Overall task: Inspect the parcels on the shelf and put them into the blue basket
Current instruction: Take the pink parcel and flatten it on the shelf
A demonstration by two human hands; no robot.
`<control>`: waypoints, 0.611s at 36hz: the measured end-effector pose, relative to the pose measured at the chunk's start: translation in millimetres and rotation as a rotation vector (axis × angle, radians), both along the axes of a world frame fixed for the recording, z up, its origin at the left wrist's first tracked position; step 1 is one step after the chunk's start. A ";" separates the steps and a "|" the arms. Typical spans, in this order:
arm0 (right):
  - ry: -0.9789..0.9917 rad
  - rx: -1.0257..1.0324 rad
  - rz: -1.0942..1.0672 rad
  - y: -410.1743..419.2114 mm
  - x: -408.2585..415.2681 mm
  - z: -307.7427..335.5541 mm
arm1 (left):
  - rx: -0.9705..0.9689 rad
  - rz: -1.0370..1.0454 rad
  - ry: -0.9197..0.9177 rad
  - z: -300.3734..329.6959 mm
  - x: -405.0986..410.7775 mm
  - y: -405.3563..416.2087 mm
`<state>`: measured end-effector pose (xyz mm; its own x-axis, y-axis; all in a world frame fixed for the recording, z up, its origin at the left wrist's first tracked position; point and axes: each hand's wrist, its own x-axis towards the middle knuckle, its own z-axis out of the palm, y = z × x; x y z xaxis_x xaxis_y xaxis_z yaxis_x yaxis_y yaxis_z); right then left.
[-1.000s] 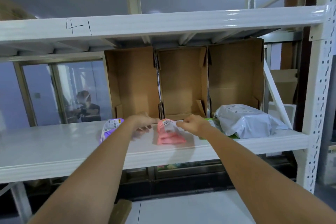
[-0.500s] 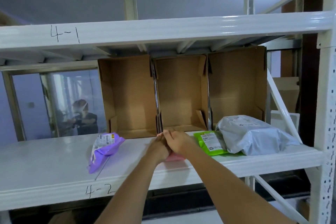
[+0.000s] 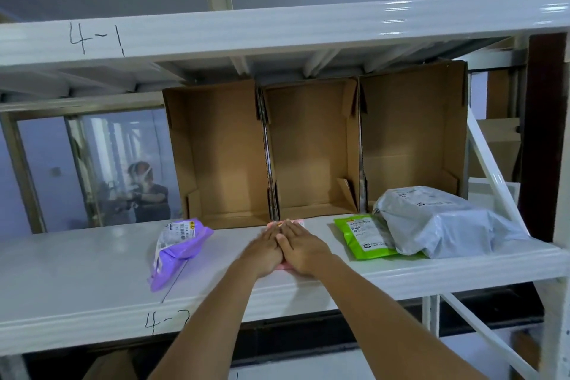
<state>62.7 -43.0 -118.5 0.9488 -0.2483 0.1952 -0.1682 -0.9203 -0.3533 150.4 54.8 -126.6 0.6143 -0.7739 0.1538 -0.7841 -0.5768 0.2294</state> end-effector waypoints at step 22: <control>0.092 -0.138 0.014 -9.9 14.0 -9.8 | 0.193 0.075 0.030 10.9 -13.1 0.2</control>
<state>76.7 -52.9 -128.3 0.9676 -0.2114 0.1384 -0.1804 -0.9615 -0.2073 137.4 55.0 -115.6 0.6737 -0.7389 -0.0120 -0.7315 -0.6691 0.1315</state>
